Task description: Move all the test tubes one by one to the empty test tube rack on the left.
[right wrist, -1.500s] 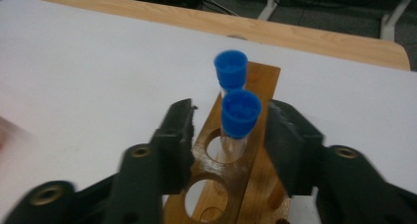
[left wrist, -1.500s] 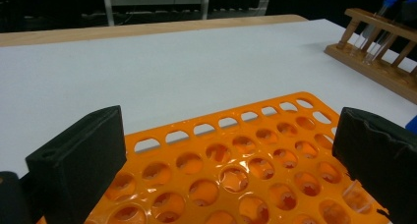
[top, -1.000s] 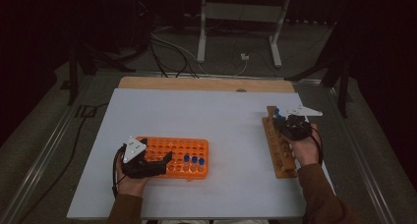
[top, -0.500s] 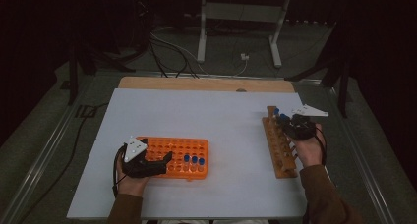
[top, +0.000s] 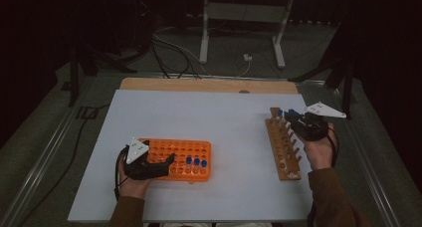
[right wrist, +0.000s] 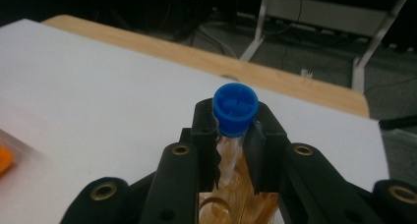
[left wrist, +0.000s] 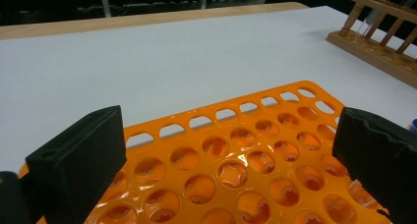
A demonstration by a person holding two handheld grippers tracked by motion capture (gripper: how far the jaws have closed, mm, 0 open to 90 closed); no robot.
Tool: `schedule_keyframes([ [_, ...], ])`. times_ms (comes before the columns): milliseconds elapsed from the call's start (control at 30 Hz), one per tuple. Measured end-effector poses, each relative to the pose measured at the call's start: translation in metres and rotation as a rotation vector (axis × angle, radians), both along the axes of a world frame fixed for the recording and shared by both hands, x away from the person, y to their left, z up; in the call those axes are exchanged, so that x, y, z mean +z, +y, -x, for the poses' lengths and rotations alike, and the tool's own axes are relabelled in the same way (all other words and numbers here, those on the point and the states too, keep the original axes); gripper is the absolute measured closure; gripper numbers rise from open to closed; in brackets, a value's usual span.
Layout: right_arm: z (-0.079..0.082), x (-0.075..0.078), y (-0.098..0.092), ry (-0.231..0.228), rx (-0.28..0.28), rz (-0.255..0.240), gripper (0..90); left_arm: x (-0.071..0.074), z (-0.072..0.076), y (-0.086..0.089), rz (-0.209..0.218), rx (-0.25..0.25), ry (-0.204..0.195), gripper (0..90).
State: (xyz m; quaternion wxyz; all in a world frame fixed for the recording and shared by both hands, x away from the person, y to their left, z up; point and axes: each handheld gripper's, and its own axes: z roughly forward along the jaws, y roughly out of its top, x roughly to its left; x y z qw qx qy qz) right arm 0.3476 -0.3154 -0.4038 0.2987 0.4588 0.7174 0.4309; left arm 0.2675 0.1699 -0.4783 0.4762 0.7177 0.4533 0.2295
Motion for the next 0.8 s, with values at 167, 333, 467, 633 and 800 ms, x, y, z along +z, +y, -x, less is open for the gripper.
schedule_keyframes([
  [167, 0.008, 0.006, 0.002, -0.031, 0.016, -0.032, 76.9, 0.000, 0.000, 0.000, -0.001, -0.001, 0.001, 0.7],
  [333, 0.015, 0.005, 0.007, -0.038, 0.042, -0.059, 76.9, 0.000, 0.000, 0.000, -0.003, -0.002, 0.002, 0.7],
  [467, 0.018, 0.000, 0.012, -0.036, 0.055, -0.083, 76.9, -0.001, 0.000, -0.001, -0.002, -0.003, 0.003, 0.7],
  [633, 0.018, -0.004, 0.017, -0.023, 0.072, -0.096, 76.9, -0.001, 0.000, -0.001, -0.002, -0.005, 0.002, 0.7],
  [800, 0.020, -0.003, 0.020, -0.021, 0.100, -0.142, 76.9, -0.001, 0.000, -0.001, -0.008, -0.009, 0.001, 0.7],
])
